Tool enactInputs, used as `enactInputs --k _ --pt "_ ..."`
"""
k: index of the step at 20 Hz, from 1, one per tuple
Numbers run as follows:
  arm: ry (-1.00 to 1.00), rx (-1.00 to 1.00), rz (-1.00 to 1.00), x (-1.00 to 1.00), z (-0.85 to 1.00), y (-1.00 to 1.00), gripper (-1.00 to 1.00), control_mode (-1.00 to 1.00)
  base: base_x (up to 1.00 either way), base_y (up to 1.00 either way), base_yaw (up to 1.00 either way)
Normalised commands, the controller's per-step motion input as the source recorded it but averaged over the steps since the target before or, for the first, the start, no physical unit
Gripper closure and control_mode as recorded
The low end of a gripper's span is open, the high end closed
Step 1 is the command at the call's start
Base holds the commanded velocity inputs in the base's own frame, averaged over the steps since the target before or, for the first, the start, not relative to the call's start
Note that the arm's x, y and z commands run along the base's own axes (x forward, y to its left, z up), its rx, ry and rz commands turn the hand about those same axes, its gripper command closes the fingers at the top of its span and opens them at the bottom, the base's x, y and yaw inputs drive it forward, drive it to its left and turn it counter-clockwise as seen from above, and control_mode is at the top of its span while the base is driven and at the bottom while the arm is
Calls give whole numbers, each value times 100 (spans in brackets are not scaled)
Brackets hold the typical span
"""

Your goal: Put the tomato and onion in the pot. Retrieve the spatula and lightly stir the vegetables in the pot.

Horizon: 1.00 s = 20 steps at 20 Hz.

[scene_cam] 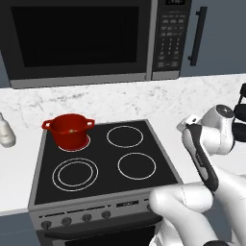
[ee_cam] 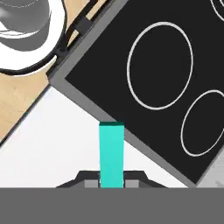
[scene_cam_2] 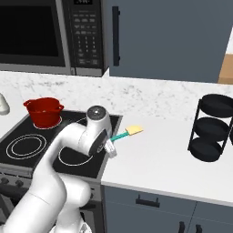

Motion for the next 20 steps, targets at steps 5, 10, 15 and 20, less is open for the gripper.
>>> enactInputs --k 5,10,15,20 --pt "0 31 -46 -67 100 69 100 -100 0 0 0" --pt "0 48 -40 -63 100 35 100 -100 0 0 0" --pt "0 58 -35 -45 97 14 100 -100 0 0 0" --pt "-6 51 -38 -18 45 19 100 -100 0 0 0"
